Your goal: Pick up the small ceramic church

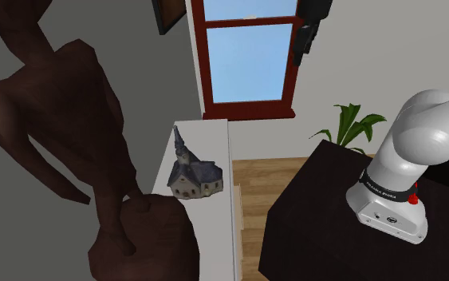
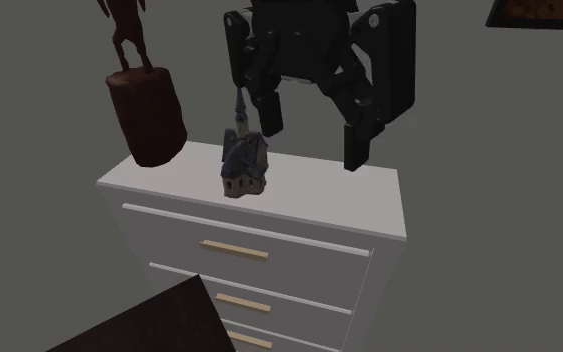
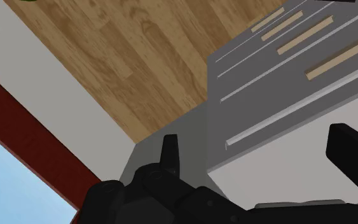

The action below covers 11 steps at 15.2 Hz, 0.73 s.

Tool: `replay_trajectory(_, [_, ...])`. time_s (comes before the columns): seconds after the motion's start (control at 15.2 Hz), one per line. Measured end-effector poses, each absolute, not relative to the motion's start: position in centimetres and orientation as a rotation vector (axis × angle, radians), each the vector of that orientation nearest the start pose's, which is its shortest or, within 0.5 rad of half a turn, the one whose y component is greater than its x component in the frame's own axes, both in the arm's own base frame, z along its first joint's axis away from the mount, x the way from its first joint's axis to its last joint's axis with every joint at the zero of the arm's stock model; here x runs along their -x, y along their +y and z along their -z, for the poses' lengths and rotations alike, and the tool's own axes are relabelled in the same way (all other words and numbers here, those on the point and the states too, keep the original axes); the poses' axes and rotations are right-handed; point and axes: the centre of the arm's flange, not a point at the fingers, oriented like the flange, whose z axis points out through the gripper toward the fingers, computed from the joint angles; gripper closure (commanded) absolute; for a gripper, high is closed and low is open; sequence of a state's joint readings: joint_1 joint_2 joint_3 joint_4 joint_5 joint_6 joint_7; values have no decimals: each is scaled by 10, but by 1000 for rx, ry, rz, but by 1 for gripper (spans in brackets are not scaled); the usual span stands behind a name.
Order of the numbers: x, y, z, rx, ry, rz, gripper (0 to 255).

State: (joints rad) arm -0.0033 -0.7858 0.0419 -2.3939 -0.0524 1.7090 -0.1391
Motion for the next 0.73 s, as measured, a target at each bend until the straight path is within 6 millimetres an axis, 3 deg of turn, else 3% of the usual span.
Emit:
replay_trajectory(0.13, [-321, 16, -583, 3212, -273, 159, 0])
replay_trajectory(0.73, [-343, 119, -562, 3179, -216, 235, 0])
